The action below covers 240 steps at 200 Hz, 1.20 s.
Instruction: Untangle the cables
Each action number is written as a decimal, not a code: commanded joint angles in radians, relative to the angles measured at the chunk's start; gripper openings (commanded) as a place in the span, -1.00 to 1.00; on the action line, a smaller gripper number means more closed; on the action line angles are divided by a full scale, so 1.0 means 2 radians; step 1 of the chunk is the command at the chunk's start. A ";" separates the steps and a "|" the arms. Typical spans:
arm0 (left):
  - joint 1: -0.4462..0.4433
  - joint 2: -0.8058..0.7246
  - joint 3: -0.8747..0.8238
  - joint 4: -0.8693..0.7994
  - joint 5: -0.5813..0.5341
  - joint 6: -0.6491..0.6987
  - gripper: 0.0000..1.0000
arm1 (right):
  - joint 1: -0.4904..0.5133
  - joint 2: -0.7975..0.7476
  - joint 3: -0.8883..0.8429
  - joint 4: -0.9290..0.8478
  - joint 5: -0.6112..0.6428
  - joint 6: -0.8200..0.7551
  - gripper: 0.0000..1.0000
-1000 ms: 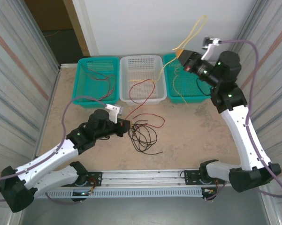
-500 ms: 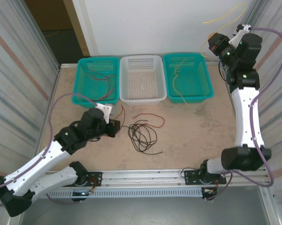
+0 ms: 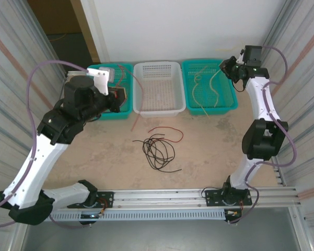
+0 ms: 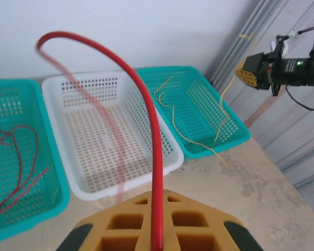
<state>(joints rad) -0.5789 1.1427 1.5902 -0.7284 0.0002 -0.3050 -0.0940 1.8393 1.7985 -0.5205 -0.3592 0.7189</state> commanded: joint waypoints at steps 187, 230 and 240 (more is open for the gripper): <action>0.194 0.219 0.127 0.096 0.132 0.089 -1.00 | 0.300 -0.275 -0.296 0.003 0.139 -0.076 -0.07; 0.206 0.224 0.081 0.118 0.101 0.080 -0.94 | 0.314 -0.274 -0.273 -0.010 0.139 -0.077 -0.07; 0.212 0.223 0.067 0.119 0.105 0.070 -0.45 | 0.316 -0.272 -0.267 -0.015 0.139 -0.078 -0.07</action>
<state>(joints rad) -0.1822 1.5917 1.7786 -0.5243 0.2260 -0.1505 0.5224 1.3190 1.2148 -0.5224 -0.1181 0.5896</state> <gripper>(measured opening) 0.112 0.465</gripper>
